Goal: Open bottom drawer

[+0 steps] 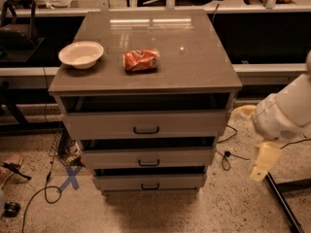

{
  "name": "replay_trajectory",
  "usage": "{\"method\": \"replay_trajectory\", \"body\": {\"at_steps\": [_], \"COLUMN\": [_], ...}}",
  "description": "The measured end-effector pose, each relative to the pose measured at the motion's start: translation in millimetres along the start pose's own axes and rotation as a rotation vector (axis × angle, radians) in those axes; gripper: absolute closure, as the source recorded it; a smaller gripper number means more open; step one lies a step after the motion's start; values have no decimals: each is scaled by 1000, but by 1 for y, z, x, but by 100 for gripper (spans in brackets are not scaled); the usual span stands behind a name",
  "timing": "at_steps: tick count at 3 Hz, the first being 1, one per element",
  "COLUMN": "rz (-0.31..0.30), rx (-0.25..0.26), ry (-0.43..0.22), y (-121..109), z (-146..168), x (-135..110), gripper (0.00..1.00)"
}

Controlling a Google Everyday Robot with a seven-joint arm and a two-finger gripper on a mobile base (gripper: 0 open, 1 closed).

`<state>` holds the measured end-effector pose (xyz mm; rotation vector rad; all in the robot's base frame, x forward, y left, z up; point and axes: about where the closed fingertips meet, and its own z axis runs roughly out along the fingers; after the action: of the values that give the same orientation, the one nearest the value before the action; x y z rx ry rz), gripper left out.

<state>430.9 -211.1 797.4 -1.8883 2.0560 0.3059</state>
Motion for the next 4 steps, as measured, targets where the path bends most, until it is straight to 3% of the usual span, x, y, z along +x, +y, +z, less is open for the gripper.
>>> {"method": "replay_trajectory", "body": {"at_steps": [1, 2, 3, 4], "rz": [-46, -46, -30, -8], "rx": [-124, -125, -148, -196], "ry": [-57, -57, -25, 21], "y": [23, 24, 27, 36], "z": [85, 85, 107, 176], "x": [1, 1, 4, 22], "gripper": [0, 0, 0, 0]}}
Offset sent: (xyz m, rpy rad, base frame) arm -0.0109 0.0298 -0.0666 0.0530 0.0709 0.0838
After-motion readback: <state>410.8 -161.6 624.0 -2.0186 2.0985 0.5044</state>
